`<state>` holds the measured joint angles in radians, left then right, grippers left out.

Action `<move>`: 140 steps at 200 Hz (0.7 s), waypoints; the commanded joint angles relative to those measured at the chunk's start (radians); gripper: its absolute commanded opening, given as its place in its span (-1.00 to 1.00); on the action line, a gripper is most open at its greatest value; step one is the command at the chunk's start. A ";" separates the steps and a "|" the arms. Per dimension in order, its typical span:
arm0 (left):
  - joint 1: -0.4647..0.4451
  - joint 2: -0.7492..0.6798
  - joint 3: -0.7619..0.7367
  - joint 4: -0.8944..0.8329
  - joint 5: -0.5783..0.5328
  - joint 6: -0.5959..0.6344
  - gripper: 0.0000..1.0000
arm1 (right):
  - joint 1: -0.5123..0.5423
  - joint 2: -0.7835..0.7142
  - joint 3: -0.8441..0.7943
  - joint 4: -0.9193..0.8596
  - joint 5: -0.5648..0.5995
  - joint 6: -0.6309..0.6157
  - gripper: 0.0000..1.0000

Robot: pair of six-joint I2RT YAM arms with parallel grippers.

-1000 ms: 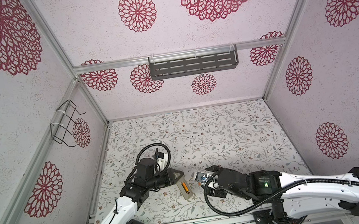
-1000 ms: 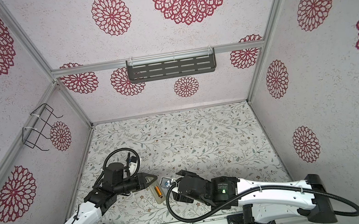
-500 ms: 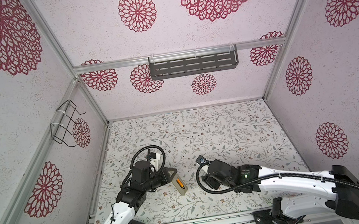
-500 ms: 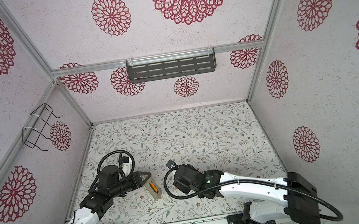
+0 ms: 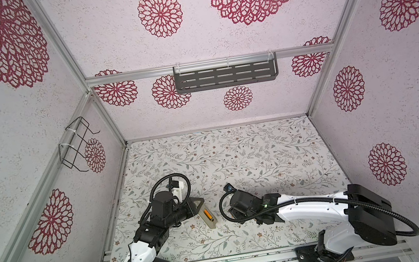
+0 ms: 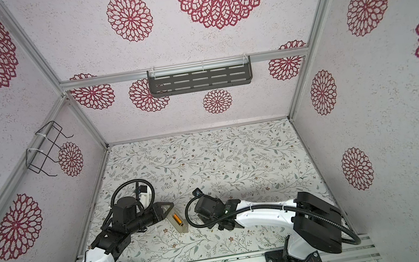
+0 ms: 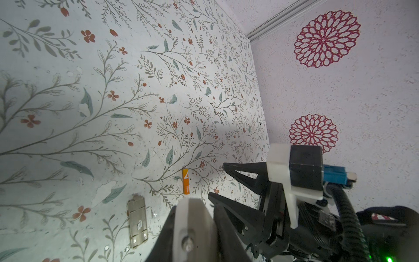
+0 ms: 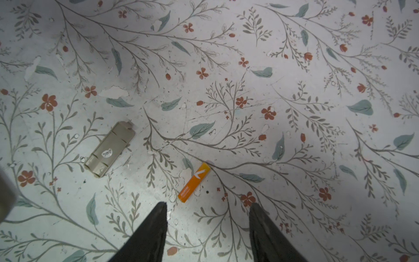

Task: Load the batteries into the remote control
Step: 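Lift the right gripper off the remote and move over the second battery, then lower the right gripper and grasp the second orange battery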

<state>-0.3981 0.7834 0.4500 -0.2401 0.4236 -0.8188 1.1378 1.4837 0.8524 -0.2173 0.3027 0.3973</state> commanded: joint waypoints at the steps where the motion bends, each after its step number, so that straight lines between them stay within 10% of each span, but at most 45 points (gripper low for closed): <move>1: 0.010 -0.007 -0.011 0.044 -0.004 -0.001 -1.00 | -0.001 0.024 0.027 0.041 -0.019 0.040 0.19; 140: 0.011 0.002 -0.006 0.044 0.003 0.001 -1.00 | -0.003 0.152 0.040 0.085 -0.023 0.043 0.17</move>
<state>-0.3962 0.7853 0.4423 -0.2359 0.4240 -0.8211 1.1378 1.6318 0.8547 -0.1493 0.2829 0.4206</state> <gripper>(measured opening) 0.244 0.588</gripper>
